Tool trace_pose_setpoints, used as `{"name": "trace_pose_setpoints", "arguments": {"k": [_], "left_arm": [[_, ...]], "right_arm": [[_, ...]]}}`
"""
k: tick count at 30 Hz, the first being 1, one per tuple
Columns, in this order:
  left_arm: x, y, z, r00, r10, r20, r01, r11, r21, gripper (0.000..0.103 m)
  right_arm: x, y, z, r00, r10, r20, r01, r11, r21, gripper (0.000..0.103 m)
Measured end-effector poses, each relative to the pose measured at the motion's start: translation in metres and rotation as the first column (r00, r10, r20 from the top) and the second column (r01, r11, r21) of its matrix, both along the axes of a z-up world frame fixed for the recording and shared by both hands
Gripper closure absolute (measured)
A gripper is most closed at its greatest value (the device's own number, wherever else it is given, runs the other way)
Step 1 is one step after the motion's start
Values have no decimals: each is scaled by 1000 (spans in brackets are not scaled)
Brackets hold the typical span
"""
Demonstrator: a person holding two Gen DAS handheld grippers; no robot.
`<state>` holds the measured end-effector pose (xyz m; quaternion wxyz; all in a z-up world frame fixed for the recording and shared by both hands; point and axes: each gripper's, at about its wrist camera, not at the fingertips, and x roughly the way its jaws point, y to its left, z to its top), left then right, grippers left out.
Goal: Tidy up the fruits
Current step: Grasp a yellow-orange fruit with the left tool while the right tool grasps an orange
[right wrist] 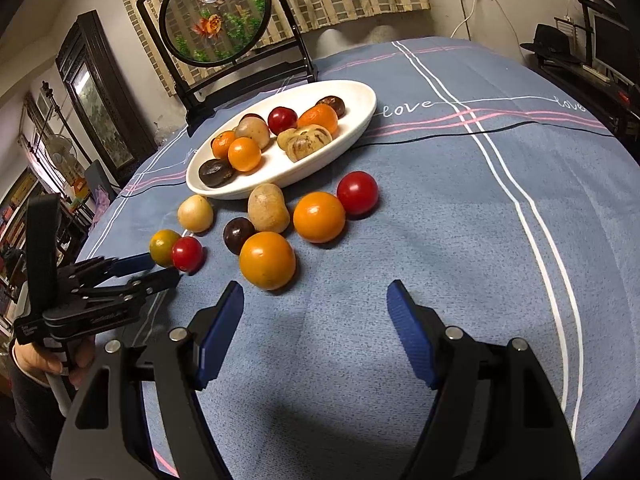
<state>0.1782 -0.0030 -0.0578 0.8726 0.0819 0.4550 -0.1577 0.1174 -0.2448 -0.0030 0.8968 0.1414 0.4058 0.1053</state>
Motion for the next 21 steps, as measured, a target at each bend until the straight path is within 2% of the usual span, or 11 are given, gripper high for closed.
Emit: {"name": "trace_pose_setpoints", "arguments": {"k": [3,6,9,13,17,21], "left_arm": [[6,-6,0,1000,-17,-1,17,1000,2,51],[4,-12,1,999,-39,22,39,999,18,60],[1,-11,2,998,-56,21,56,998,-6,60],[0,-3,3,1000,-29,11,29,999,-38,60],[-2,4,3,1000,-17,1,17,998,-59,60],[-4,8,3,1000,-11,-5,11,997,-79,60]], "right_arm": [[0,0,0,1000,0,-2,0,1000,3,29],[1,2,-1,1000,1,-9,-1,1000,-8,29],[3,6,-1,1000,3,-18,-4,999,-40,29],[4,21,1,998,67,-16,-68,991,-111,29],[13,34,0,994,94,-55,-102,980,-169,29],[30,54,-1,986,144,-87,-160,961,-226,34]]}}
